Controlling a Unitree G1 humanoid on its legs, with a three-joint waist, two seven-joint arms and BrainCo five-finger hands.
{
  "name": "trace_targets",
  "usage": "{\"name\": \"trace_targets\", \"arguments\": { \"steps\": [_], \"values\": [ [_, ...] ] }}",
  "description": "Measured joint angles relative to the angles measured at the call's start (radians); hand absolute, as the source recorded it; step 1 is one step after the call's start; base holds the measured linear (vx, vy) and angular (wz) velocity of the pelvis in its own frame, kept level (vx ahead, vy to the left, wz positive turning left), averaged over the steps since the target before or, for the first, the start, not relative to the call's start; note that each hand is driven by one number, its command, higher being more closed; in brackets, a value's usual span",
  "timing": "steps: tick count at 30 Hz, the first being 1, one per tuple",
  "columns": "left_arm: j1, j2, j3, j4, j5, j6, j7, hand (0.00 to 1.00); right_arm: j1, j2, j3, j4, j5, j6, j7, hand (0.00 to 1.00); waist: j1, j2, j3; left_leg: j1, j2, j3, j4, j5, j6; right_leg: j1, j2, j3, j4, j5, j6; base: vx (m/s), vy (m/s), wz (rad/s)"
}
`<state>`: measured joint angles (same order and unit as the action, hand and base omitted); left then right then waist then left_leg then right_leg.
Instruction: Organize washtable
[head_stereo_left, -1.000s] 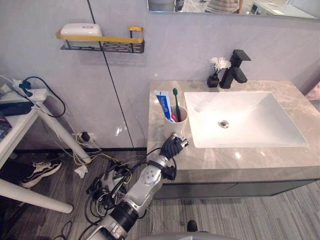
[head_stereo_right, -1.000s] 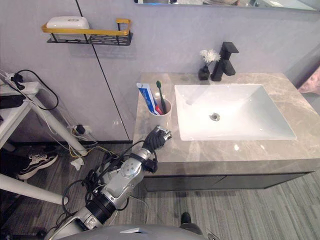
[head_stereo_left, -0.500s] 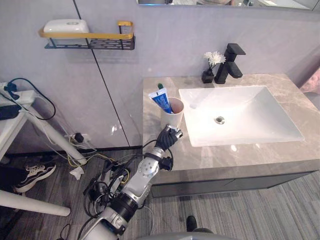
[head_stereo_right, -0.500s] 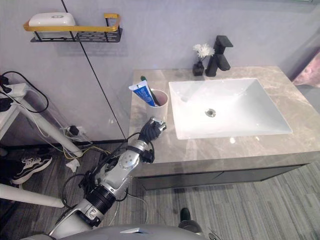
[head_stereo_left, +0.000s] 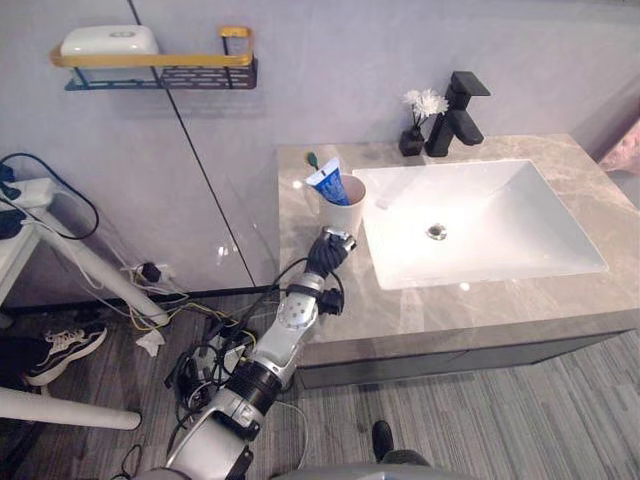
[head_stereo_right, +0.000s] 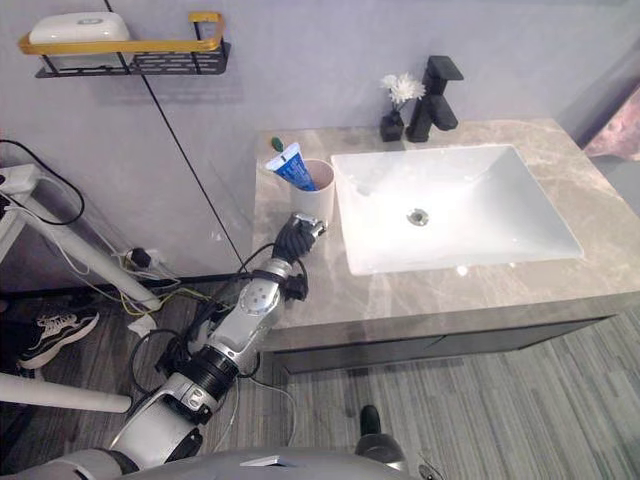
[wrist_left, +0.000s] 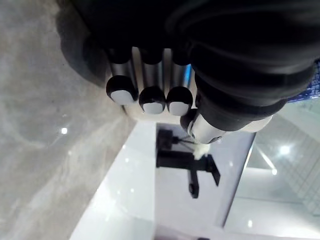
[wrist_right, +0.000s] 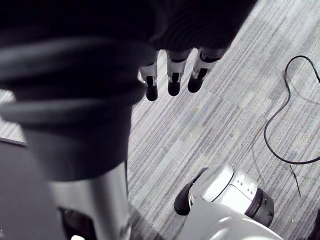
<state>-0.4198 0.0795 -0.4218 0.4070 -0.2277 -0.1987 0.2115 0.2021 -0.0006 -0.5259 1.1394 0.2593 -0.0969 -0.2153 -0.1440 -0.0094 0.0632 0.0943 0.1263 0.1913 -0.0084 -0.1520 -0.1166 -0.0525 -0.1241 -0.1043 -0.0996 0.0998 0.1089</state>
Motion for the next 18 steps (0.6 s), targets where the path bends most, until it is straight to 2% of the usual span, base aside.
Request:
{"name": "trace_targets", "arguments": {
  "steps": [4,18],
  "values": [
    [-0.030,-0.007,0.030,0.036,0.000,0.000,0.016,1.00,-0.007,0.001,-0.003,0.000,0.000,0.000,0.000,0.00,-0.011,0.001,0.002,0.007,0.001,0.015,-0.001,-0.004,0.000,-0.002,0.003,0.012,0.000,0.000,0.000,0.01,0.003,-0.10],
    [-0.139,-0.041,0.129,0.138,-0.033,0.000,0.082,1.00,-0.011,0.009,-0.040,-0.005,0.036,-0.002,-0.001,0.00,-0.014,0.009,0.030,0.018,0.003,0.040,-0.002,-0.009,0.000,-0.007,0.008,0.036,0.000,0.001,0.000,0.00,0.001,-0.05]
  ]
}}
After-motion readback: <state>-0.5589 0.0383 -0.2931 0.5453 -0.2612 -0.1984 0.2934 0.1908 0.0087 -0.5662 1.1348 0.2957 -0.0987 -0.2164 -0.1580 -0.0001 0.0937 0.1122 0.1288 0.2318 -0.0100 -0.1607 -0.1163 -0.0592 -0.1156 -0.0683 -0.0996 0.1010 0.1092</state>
